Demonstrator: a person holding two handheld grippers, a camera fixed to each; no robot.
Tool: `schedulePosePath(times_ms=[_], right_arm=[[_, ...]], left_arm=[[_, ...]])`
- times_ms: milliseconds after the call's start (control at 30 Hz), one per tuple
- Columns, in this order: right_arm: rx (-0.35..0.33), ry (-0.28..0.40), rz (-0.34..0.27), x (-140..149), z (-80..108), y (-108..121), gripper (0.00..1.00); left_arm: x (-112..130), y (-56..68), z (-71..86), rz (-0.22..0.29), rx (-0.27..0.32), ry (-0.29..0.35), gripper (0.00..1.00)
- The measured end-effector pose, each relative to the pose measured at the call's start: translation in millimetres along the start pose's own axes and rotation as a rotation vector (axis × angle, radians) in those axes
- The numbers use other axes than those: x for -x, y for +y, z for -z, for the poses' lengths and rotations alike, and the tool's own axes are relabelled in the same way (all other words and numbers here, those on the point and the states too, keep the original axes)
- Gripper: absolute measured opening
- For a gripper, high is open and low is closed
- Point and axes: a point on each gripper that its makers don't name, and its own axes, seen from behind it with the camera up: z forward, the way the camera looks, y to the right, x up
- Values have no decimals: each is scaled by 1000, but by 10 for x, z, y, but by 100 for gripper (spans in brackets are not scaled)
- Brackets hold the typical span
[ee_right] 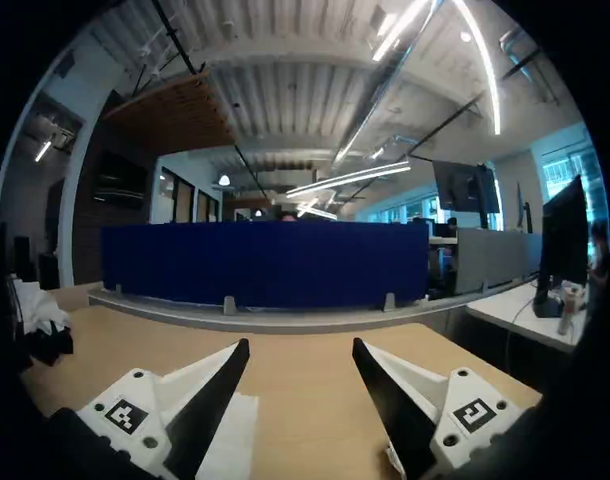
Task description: Fold towel
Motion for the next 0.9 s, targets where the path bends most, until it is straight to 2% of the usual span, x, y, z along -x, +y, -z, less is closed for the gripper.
schedulePosePath(times_ms=[167, 400, 667, 900], right_arm=[[-11, -18, 11, -262, 22, -5, 100], [-61, -63, 26, -458, 43, -61, 100], [-176, -180, 88, -471, 146, -222, 100], [-288, -306, 167, -284, 299, -414, 100]], left_arm=[[-199, 171, 36, -9, 13, -10, 93], [-379, 263, 34, -53, 47, -52, 93], [-320, 481, 51, -124, 166, -150, 93], [-177, 717, 120, -168, 273, -242, 93]])
